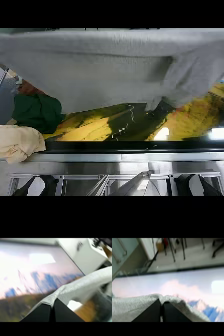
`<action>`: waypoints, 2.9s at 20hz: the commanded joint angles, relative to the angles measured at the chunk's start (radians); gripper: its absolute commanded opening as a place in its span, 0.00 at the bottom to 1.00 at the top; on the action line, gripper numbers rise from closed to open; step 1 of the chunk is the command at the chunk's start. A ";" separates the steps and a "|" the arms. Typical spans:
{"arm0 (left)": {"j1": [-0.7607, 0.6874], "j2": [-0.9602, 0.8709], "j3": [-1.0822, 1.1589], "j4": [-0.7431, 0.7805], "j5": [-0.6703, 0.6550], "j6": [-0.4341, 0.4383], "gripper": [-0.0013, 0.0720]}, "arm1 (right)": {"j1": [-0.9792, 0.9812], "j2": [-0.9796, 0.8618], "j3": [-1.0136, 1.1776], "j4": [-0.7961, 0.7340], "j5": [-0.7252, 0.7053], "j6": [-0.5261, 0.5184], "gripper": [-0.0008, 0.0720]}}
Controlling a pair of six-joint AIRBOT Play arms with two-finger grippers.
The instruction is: Fold the shirts.
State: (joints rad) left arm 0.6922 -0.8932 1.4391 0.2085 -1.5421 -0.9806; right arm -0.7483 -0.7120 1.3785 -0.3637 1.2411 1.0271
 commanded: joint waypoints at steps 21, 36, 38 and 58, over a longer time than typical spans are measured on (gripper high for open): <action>-0.468 -0.902 0.124 0.458 0.187 -0.035 0.05 | 0.395 -0.650 -0.342 -0.298 -0.504 -0.070 0.04; -0.546 -1.251 0.548 0.533 -0.026 -0.132 0.03 | 0.329 -0.933 -0.187 0.010 -0.308 -0.431 0.04; -0.546 -1.251 0.528 0.533 -0.054 -0.132 0.03 | 0.289 -0.932 -0.187 -0.009 -0.233 -0.420 0.04; -0.596 -1.250 0.472 0.742 -0.069 -0.208 0.06 | 0.226 -1.002 -0.242 -0.220 -0.260 -0.342 0.04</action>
State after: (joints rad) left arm 0.1001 -2.1429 1.9118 0.9321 -1.5929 -1.1862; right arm -0.5186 -1.7176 1.1362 -0.5804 0.9958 0.6849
